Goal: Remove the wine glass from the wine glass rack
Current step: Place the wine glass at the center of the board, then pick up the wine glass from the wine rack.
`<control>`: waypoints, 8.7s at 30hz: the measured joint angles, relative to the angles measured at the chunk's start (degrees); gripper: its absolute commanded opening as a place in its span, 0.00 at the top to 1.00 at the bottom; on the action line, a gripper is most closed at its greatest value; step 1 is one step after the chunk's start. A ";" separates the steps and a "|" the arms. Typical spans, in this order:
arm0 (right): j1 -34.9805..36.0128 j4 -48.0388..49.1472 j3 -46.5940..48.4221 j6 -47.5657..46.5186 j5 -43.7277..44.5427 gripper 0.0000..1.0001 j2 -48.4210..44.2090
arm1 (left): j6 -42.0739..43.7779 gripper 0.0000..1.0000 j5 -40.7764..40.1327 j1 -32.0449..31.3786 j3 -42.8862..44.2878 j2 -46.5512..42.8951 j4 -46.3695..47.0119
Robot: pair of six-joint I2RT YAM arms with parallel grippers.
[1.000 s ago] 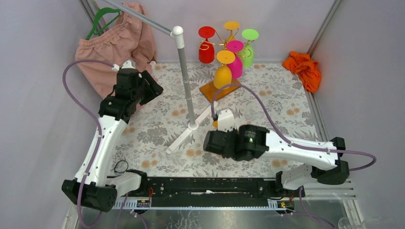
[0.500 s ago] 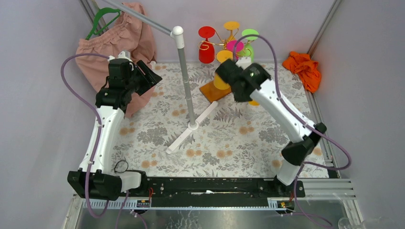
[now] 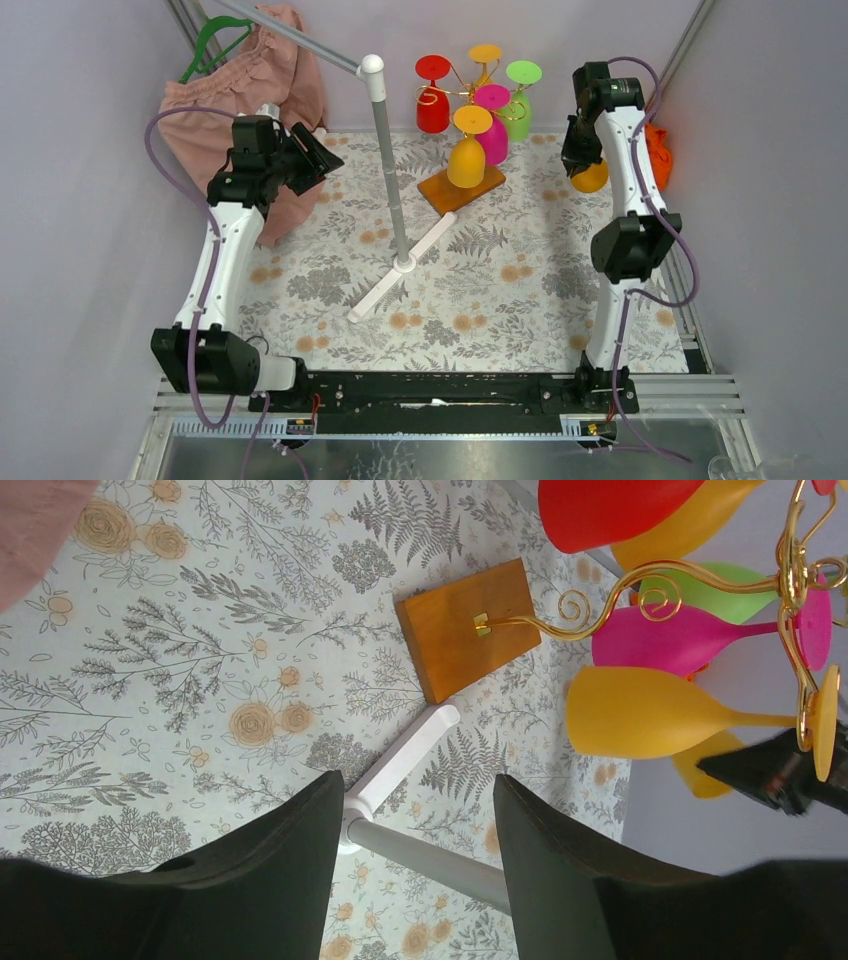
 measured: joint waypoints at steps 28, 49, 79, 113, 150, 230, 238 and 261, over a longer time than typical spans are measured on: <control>-2.43 7.17 -19.63 -0.68 -20.92 1.00 -11.39 | -5.49 0.40 10.82 2.14 2.14 12.98 5.29; 5.27 4.74 -47.98 -0.76 -14.88 1.00 -26.80 | -7.78 0.41 14.91 2.14 -5.79 5.49 9.16; 27.15 -2.80 -61.42 2.45 -20.52 0.90 -33.09 | -10.34 0.41 18.21 2.49 -12.94 4.72 15.06; 27.19 0.68 -37.48 11.65 -12.87 0.64 -37.62 | -10.34 0.40 18.12 3.21 -13.79 5.42 16.37; -10.45 54.16 -0.22 24.87 -40.74 0.54 6.36 | -9.40 0.45 4.13 -1.62 11.08 18.82 18.62; -9.88 88.48 -18.12 50.84 -54.62 1.00 1.42 | -10.12 0.47 4.59 -2.05 7.82 19.41 17.73; -9.90 82.09 -15.28 49.11 -53.88 1.00 -0.85 | -10.12 0.47 4.66 -2.05 7.82 19.41 17.73; -6.25 74.79 -10.23 44.52 -56.81 1.00 -0.17 | -10.27 0.47 4.98 -2.08 7.37 19.41 17.77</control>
